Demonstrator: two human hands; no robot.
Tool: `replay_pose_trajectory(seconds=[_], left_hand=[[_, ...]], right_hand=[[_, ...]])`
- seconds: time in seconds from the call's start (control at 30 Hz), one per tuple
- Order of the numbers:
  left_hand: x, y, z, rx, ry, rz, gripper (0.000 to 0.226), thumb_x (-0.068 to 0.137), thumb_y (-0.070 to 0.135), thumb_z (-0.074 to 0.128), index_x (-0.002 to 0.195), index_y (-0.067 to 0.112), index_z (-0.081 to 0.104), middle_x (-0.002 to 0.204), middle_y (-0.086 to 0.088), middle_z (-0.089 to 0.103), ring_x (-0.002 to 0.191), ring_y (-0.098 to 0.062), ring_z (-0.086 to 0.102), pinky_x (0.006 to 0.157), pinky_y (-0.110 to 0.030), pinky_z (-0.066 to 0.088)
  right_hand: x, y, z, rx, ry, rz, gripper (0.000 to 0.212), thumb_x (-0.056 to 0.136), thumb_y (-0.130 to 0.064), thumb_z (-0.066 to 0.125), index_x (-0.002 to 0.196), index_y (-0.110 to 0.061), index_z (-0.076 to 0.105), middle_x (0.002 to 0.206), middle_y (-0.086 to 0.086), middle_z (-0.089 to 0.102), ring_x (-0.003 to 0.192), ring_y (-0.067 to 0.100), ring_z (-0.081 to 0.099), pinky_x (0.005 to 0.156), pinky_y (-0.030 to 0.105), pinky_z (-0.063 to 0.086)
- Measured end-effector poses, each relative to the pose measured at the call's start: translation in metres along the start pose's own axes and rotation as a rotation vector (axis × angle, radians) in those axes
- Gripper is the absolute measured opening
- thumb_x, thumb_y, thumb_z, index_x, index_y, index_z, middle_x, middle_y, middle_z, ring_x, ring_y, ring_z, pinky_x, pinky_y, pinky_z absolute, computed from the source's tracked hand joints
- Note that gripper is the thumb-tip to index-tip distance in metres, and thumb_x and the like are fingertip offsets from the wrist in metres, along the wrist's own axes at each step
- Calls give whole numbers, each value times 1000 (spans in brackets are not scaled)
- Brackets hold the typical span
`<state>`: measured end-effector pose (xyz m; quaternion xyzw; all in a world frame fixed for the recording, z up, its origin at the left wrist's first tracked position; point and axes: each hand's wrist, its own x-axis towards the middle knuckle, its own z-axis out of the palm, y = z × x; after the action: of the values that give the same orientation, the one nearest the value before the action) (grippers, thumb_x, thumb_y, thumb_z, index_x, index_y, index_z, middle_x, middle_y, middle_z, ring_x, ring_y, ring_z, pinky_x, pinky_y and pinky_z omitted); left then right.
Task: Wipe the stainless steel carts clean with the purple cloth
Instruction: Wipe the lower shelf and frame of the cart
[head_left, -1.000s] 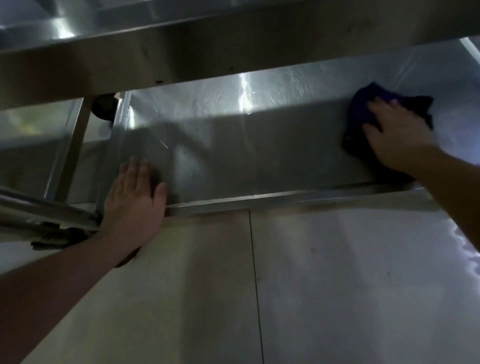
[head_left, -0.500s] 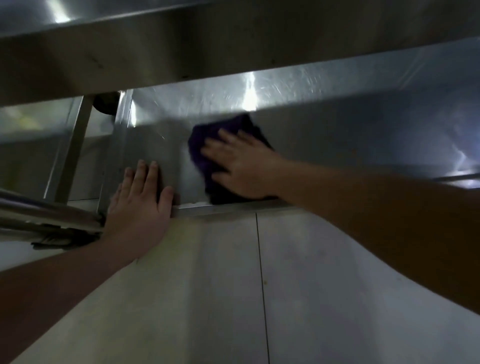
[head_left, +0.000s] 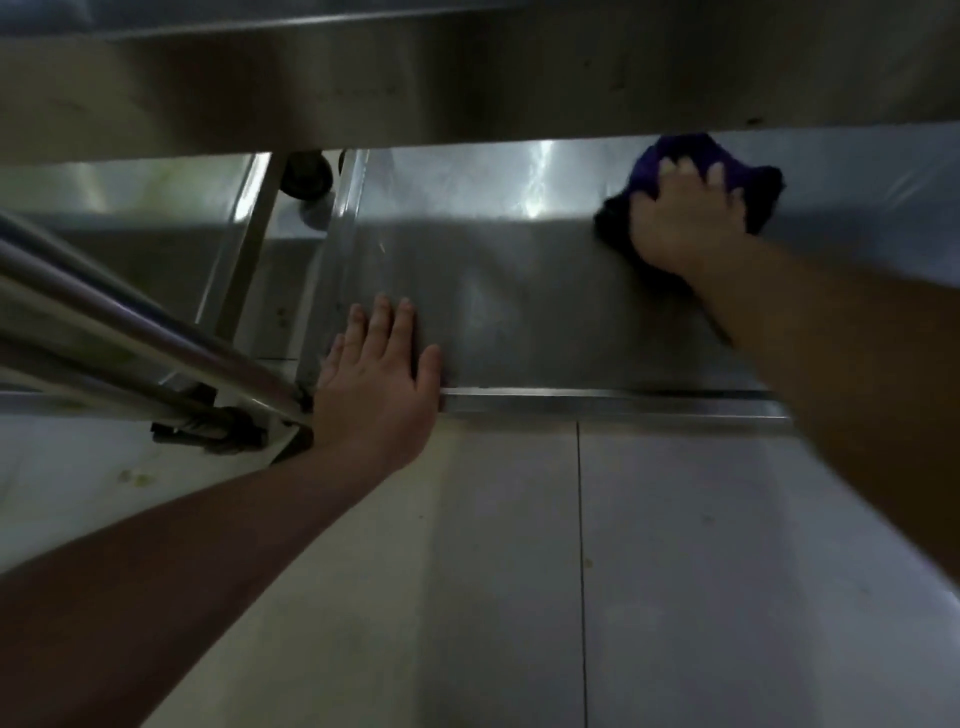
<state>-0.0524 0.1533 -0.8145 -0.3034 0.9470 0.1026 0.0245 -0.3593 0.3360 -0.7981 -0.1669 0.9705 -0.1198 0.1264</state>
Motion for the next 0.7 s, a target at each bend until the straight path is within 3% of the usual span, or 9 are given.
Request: replay_pose_trajectory(seconds=[0.07, 0.2, 0.33, 0.47, 0.57, 0.7], left_hand=[[-1, -1, 0, -18, -4, 5, 78, 101, 64, 5, 171, 29, 9, 178, 4, 1, 164, -18, -3, 133, -41, 3], [-1, 1, 0, -77, -15, -6, 82, 101, 63, 4, 171, 21, 9, 178, 2, 3, 164, -17, -2, 132, -37, -1], [-2, -1, -5, -121, -40, -1, 81, 104, 63, 3, 171, 17, 5, 179, 0, 1, 164, -15, -5, 131, -35, -4], [-3, 2, -8, -111, -73, -13, 75, 108, 60, 6, 171, 19, 2, 179, 1, -2, 163, -15, -7, 131, -36, -4], [-2, 5, -11, -115, -83, -27, 75, 108, 59, 8, 171, 19, 3, 179, 1, -2, 163, -15, -7, 132, -38, -3], [-3, 7, -18, -142, -115, -30, 74, 109, 61, 14, 171, 22, 3, 179, 2, 0, 164, -17, -5, 132, -44, 0]], right_hand=[[-8, -48, 18, -17, 4, -52, 67, 105, -51, 25, 165, -22, 16, 173, -2, 9, 159, 28, 1, 127, 50, -1], [-52, -104, 51, -132, -61, -487, 65, 106, -52, 28, 165, -26, 17, 173, -4, 12, 159, 26, 5, 126, 47, 2], [-114, -86, 62, -175, -192, -844, 73, 98, -68, 17, 164, -36, 11, 171, -15, 10, 159, 13, -1, 127, 41, -2], [-149, -47, 54, -202, -265, -969, 84, 92, -83, 22, 162, -43, -2, 167, -27, -6, 153, 0, -20, 122, 29, -20], [-158, -33, 49, -249, -259, -998, 78, 99, -63, 39, 162, -43, -1, 168, -23, -1, 151, 1, -14, 120, 28, -18], [-172, -31, 51, -147, -210, -977, 69, 103, -35, 55, 162, -38, 18, 168, -15, 25, 156, 11, 12, 119, 29, -8]])
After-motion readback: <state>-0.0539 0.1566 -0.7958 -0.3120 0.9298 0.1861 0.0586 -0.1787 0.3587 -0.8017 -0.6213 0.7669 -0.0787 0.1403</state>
